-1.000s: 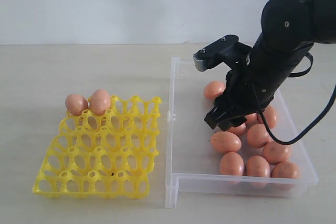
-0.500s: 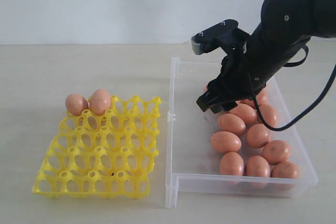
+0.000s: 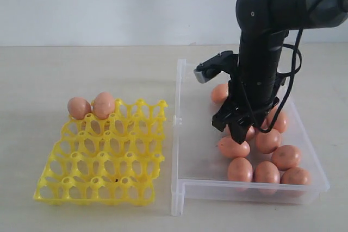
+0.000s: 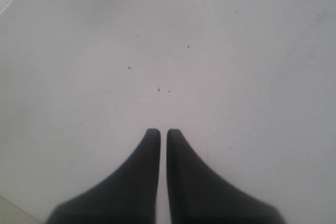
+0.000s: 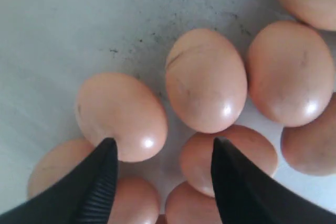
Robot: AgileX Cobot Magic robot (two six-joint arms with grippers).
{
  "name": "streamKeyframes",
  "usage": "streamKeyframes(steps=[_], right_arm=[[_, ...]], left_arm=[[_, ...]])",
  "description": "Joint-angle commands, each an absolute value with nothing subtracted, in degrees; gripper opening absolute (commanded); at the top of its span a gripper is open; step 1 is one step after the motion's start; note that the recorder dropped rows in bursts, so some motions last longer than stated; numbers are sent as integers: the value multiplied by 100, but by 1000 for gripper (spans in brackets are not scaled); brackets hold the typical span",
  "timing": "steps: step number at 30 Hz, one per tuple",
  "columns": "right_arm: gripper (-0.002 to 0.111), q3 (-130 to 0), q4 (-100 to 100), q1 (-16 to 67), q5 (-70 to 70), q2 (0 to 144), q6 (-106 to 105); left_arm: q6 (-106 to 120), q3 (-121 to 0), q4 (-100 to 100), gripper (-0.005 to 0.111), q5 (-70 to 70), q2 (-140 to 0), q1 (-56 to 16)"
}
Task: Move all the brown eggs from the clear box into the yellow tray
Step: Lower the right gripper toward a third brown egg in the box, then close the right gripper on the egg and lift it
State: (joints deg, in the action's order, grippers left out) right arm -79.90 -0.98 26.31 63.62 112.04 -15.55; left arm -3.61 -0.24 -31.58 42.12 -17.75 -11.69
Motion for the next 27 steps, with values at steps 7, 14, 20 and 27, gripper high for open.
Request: streamKeyframes(steps=[7, 14, 20, 27], right_arm=[[45, -8294, -661, 2570, 5731, 11325, -1356], [45, -8406, -405, 2570, 5713, 11465, -1722], [45, -8582, -509, 2570, 5901, 11852, -1824], [43, -8622, -506, 2449, 5966, 11966, -1853]], left_arm=[[-333, 0, -3174, 4, 4198, -1759, -1157], [-333, 0, -3174, 4, 4198, -1759, -1157], [-333, 0, -3174, 4, 4198, -1759, -1157], [-333, 0, -3174, 4, 4198, -1759, -1157]])
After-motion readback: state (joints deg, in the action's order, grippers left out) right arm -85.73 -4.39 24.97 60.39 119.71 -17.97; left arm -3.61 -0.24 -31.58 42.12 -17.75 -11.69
